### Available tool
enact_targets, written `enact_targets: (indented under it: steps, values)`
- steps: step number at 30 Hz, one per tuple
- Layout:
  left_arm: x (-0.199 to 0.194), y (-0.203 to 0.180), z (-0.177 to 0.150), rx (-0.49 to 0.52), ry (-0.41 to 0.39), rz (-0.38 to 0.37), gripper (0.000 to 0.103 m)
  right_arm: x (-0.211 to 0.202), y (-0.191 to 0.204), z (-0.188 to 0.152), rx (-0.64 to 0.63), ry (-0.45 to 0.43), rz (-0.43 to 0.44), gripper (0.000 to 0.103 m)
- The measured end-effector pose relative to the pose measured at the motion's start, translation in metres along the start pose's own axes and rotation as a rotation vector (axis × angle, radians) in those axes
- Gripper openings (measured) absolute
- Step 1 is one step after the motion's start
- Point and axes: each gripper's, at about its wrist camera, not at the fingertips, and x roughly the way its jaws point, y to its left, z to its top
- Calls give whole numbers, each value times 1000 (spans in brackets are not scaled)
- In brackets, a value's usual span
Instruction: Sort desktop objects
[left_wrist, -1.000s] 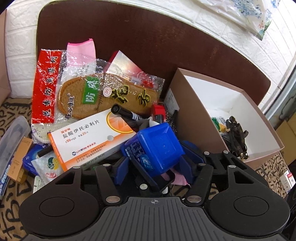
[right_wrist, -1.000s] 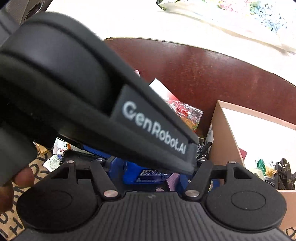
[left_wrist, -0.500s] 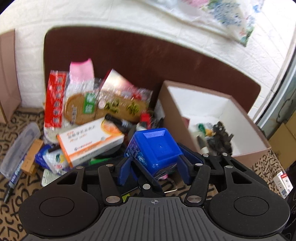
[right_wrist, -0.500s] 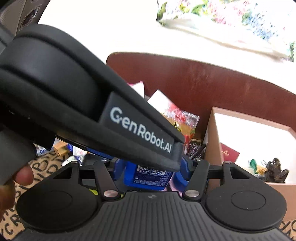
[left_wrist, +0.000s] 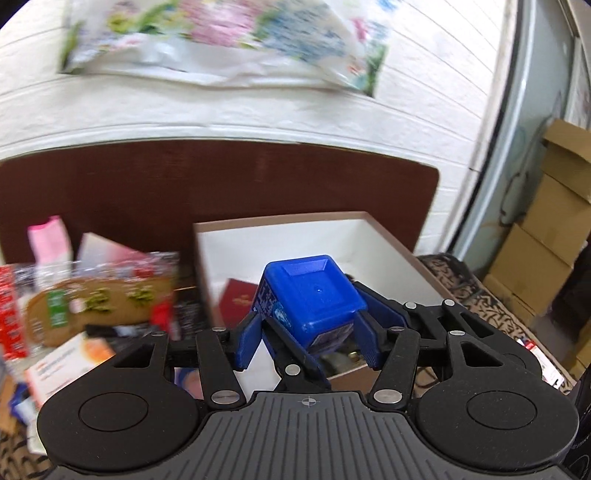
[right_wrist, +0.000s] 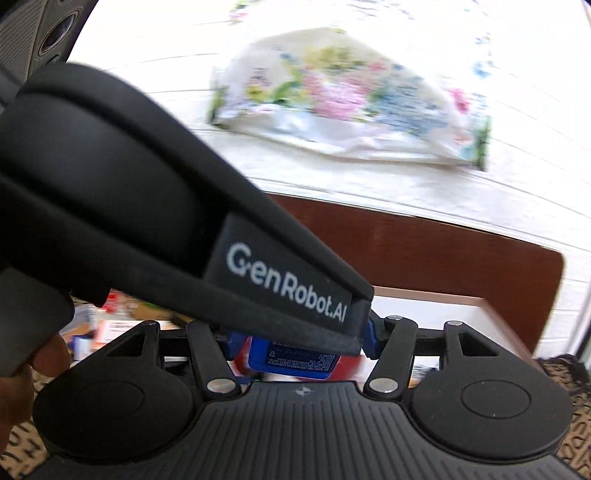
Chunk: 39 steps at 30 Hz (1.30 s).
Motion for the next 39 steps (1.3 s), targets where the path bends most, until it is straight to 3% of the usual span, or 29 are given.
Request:
enact_targets:
  steps: [7, 16, 17, 19, 22, 23, 25, 27, 39]
  values:
    - [55, -13, 1, 9, 44, -4, 59, 10, -50, -18, 47, 50, -21, 63]
    - [96, 2, -3, -27, 110, 18, 62, 25, -78, -42, 91, 129, 18, 62]
    - [97, 3, -4, -29, 114, 18, 66, 24, -79, -44, 93, 133, 22, 62]
    - [99, 5, -6, -30, 114, 23, 66, 22, -81, -48, 98, 141, 31, 62]
    - [94, 5, -9, -28, 82, 45, 85, 16, -85, -53, 109, 158, 50, 63]
    - [91, 5, -10, -26, 66, 65, 94, 12, -87, -55, 107, 153, 51, 64]
    - [84, 4, -10, -15, 48, 81, 96, 2, -89, -57, 93, 124, 20, 92]
    - [79, 4, -9, -27, 54, 81, 96, -10, -92, -58, 80, 91, -21, 103]
    - [30, -16, -30, -56, 5, 163, 101, -102, -122, -66, 81, 142, -8, 103]
